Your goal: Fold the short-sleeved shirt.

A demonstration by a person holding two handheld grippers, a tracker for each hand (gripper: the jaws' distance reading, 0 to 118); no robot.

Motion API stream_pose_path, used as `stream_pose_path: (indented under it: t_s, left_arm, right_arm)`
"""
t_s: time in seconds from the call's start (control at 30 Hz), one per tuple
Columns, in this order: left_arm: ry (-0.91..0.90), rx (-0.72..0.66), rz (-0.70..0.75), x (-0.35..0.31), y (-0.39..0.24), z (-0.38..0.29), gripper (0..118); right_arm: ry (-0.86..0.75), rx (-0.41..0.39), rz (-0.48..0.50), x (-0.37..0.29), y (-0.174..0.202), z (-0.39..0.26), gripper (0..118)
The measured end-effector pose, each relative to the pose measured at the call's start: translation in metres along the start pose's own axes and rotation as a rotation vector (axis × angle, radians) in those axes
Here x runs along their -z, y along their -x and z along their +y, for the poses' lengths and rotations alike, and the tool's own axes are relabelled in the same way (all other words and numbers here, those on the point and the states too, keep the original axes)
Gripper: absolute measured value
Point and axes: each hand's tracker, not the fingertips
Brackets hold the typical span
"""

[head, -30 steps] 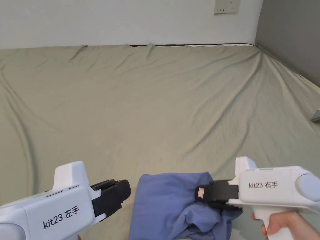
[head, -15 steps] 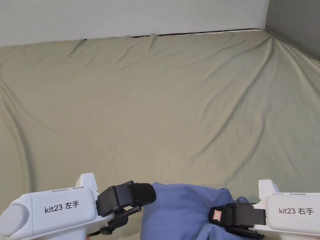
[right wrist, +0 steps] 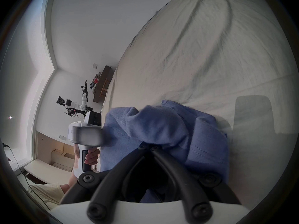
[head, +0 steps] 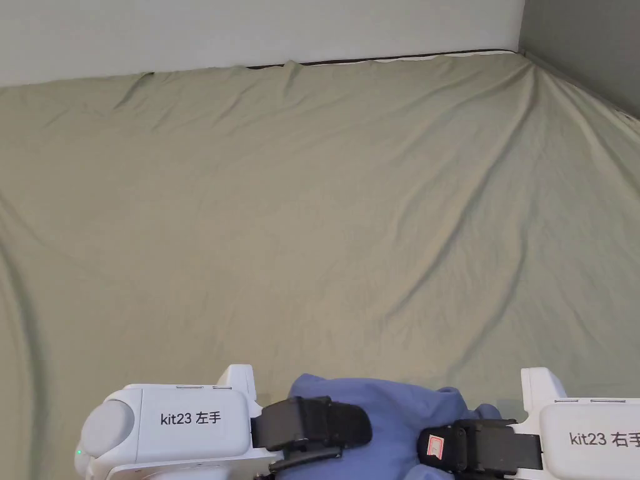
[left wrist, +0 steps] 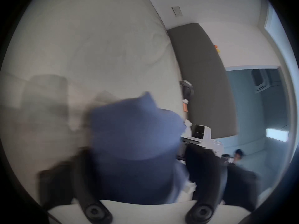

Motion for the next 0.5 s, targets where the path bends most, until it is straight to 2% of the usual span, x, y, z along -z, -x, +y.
stream_pose_path:
  t_s: [0.03, 0.1, 0.23, 0.33, 0.5]
  left_arm:
    - [-0.012, 0.051, 0.1, -0.003, -0.001, 0.002, 32]
    - [0.025, 0.054, 0.027, 0.0, 0.003, -0.002, 31]
    - [0.026, 0.082, 0.04, -0.004, -0.002, 0.0, 32]
    - [0.031, 0.085, 0.037, -0.016, -0.002, 0.004, 32]
    - [0.023, 0.141, 0.113, -0.052, 0.003, 0.01, 32]
  right_arm:
    - [-0.005, -0.006, -0.005, -0.002, 0.002, 0.0, 0]
    - [-0.003, -0.015, -0.004, -0.004, 0.006, 0.0, 0]
    - [-0.015, -0.08, -0.052, -0.017, 0.019, -0.002, 0]
    - [-0.089, -0.108, -0.071, -0.038, 0.024, -0.003, 0]
    - [-0.139, -0.167, -0.216, -0.058, 0.036, 0.001, 0]
